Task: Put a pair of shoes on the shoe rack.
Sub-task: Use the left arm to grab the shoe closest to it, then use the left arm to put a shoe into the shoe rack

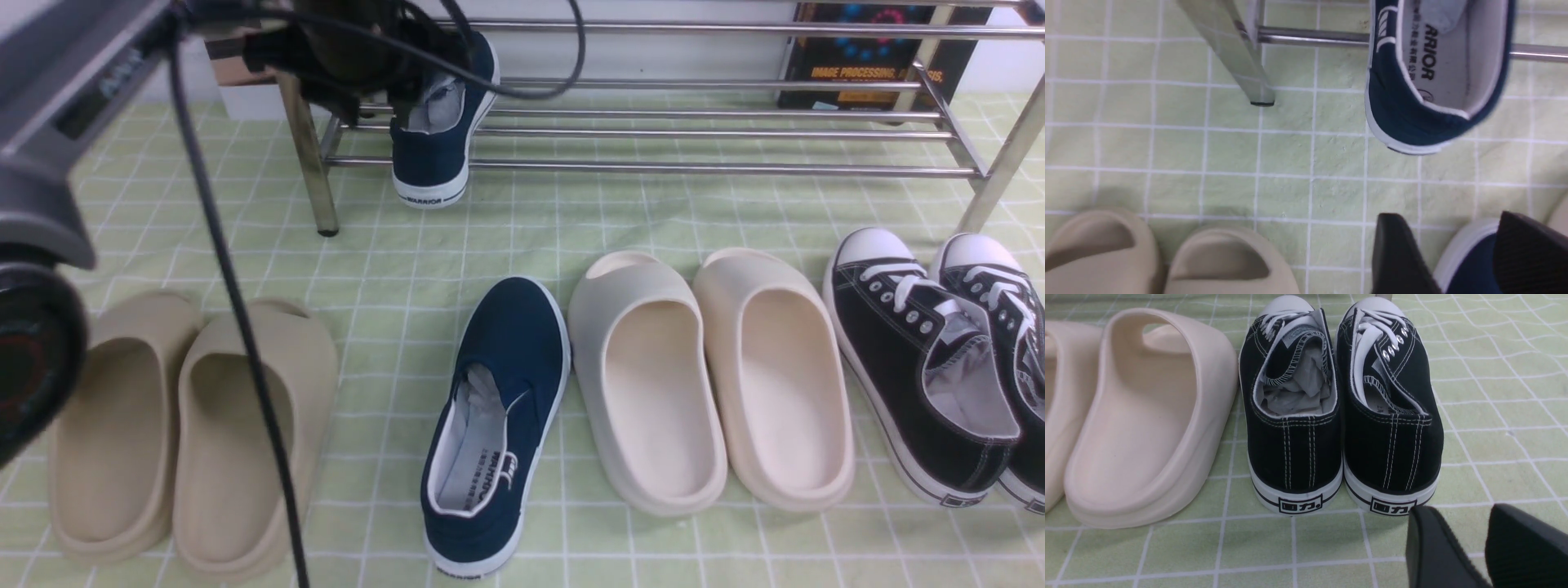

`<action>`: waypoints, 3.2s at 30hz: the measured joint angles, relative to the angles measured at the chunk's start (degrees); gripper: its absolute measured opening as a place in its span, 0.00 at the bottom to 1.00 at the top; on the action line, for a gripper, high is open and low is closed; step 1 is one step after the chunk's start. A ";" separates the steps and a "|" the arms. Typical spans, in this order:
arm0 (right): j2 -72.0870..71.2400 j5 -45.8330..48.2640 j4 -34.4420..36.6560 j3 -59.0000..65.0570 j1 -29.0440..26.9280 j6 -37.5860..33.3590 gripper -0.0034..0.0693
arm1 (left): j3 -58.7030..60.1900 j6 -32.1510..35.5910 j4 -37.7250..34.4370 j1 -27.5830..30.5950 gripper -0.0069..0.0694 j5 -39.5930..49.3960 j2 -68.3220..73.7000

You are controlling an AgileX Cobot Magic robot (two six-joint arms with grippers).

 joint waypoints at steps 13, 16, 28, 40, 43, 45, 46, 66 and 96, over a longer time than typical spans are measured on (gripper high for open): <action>0.00 0.00 0.00 0.00 0.00 0.00 0.38 | 24.20 3.93 -9.53 0.00 0.58 0.97 -22.11; 0.00 0.00 0.00 0.00 0.00 0.00 0.38 | 38.94 4.74 -12.69 0.00 0.58 0.83 -26.28; 0.00 0.00 0.00 0.00 0.00 0.00 0.38 | 60.59 4.87 -18.12 -10.19 0.58 -18.91 -26.97; 0.00 0.00 0.00 0.00 0.00 0.00 0.38 | 60.59 -0.51 -12.86 -11.78 0.54 -21.82 -17.16; 0.00 0.00 0.00 0.00 0.00 0.00 0.38 | 60.59 -0.51 -13.13 -11.78 0.46 -22.00 -16.18; 0.00 0.00 0.00 0.00 0.00 0.00 0.38 | 60.59 -0.51 -13.26 -11.78 0.34 -22.33 -15.74; 0.00 0.00 0.00 0.00 0.00 0.00 0.38 | 60.59 -0.51 -13.26 -11.78 0.30 -22.49 -15.74; 0.00 0.00 0.00 0.00 0.00 0.00 0.38 | 43.00 0.77 -18.51 -5.20 0.09 -14.88 -21.28; 0.00 0.00 0.00 0.00 0.00 0.00 0.38 | -7.37 -1.45 -19.89 -1.00 0.09 -10.31 15.71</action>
